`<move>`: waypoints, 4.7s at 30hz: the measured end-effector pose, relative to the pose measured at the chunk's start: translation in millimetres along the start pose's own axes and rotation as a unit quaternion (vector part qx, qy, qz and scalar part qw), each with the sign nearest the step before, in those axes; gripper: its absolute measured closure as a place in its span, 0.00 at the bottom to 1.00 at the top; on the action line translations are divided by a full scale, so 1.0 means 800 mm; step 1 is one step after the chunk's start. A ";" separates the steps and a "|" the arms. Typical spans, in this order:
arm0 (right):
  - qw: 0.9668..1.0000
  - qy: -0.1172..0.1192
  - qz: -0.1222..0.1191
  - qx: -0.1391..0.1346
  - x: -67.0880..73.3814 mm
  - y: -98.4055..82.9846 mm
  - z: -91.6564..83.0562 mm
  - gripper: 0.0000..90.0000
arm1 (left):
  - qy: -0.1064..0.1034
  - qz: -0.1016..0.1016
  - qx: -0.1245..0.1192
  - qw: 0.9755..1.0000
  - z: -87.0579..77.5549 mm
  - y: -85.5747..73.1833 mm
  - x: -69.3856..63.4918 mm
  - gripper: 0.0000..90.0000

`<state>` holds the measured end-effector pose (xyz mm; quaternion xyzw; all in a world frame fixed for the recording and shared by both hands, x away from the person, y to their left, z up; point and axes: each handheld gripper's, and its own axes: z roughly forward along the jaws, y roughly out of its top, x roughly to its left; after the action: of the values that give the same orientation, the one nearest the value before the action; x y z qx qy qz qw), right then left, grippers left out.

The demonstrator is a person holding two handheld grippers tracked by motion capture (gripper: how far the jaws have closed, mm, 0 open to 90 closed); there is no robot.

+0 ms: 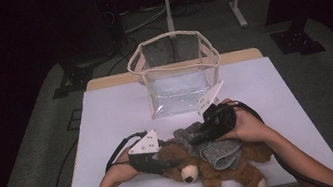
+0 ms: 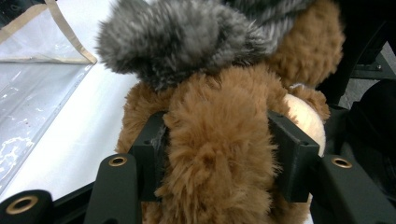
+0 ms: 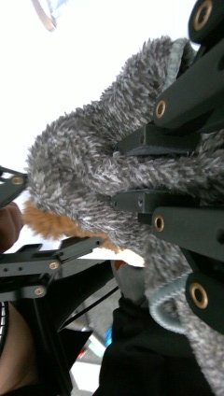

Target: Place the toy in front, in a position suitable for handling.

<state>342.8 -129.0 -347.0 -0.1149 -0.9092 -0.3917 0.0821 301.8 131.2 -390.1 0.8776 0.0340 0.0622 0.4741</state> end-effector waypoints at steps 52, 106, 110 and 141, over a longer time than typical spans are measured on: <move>0.993 -0.086 0.059 -0.048 0.016 -0.084 -0.081 0.84 | -0.011 -0.023 -0.004 1.000 -0.008 -0.006 0.007 0.50; 0.989 -0.083 0.085 -0.089 -0.057 -0.048 -0.071 0.84 | 0.014 0.002 0.067 0.998 0.011 0.061 0.076 0.54; 0.991 -0.075 0.091 -0.068 -0.061 -0.053 -0.058 0.84 | 0.007 0.004 0.068 0.998 0.008 0.050 0.065 0.45; 0.995 -0.071 0.037 -0.065 0.012 -0.065 -0.027 0.84 | 0.003 -0.006 0.099 0.995 0.016 0.031 0.008 0.07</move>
<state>320.3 -178.2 -366.1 -0.1816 -0.8803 -0.4376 0.0239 309.7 108.2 -376.0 0.9197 0.0469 0.0586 0.3853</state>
